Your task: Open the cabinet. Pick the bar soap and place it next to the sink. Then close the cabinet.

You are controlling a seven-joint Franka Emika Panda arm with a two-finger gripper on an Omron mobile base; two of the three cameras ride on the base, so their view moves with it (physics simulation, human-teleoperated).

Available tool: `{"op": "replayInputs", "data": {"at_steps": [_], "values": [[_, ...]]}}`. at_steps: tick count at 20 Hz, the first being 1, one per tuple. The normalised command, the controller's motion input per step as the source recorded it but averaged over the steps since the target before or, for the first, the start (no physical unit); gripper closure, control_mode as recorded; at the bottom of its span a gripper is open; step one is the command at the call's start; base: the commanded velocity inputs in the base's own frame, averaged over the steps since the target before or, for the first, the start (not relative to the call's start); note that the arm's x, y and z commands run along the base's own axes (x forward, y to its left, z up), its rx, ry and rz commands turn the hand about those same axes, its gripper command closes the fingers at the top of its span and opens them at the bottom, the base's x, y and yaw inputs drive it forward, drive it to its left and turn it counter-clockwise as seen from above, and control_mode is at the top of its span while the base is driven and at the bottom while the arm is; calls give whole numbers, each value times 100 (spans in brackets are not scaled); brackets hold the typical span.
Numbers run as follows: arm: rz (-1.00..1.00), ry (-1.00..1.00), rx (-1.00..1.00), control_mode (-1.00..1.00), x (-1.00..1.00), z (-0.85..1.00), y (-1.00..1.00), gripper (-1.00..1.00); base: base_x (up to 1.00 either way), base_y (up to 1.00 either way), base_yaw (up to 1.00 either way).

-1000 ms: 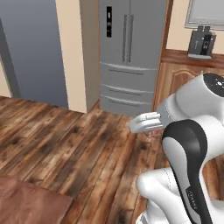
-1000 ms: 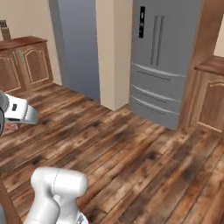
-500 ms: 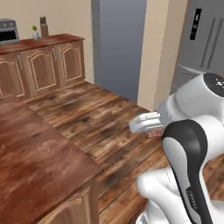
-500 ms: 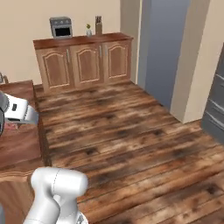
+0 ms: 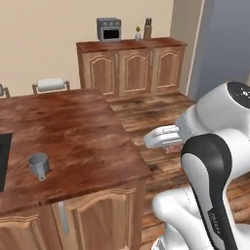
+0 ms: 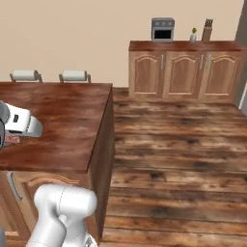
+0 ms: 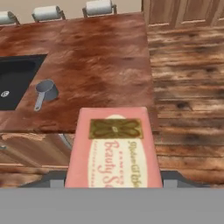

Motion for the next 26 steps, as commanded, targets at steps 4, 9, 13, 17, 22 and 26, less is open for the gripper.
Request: {"op": "replayInputs", "data": {"at_steps": [4, 9, 13, 17, 22, 26], "values": [[0, 0, 0, 100, 0, 0, 0, 100, 0, 13, 62], [0, 0, 0, 100, 0, 0, 0, 100, 0, 84, 7], [0, 0, 0, 100, 0, 0, 0, 100, 1, 100, 0], [0, 0, 0, 100, 0, 0, 0, 100, 7, 100, 0], [0, 0, 0, 100, 0, 0, 0, 100, 4, 100, 0], [0, 0, 0, 100, 0, 0, 0, 100, 0, 100, 0]]}}
